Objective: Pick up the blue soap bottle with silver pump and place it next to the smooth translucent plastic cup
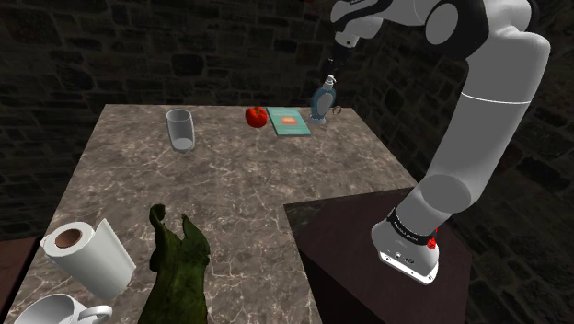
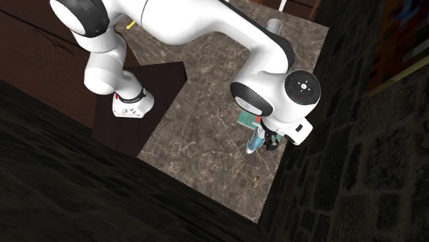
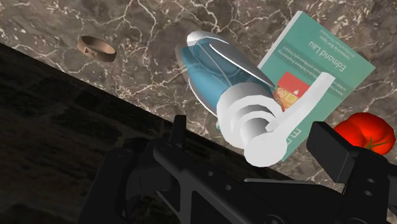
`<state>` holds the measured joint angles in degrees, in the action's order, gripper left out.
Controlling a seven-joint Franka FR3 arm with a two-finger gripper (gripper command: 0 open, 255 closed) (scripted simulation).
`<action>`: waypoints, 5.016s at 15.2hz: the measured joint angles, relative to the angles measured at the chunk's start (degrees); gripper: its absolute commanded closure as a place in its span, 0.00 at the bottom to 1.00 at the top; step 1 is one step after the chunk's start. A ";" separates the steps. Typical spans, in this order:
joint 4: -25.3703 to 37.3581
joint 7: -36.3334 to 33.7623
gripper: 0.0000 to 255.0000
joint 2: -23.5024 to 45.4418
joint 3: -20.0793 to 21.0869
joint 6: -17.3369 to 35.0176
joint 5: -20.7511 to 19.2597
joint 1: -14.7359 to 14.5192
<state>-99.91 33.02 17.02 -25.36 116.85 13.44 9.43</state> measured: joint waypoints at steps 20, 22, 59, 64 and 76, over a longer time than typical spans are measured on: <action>1.27 -0.45 1.00 -0.63 -0.13 -1.79 -0.45 -0.09; 2.08 -0.62 1.00 -1.11 -0.27 -3.01 -0.75 -0.07; 30.99 -4.93 1.00 -0.50 -0.75 -30.98 -1.37 1.27; 26.47 -11.08 1.00 -5.25 1.07 -30.14 -3.99 -3.93; 22.47 -27.97 1.00 -12.62 7.90 -31.48 -8.44 -14.68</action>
<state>-77.45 5.06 4.41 -17.46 85.37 5.00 -5.24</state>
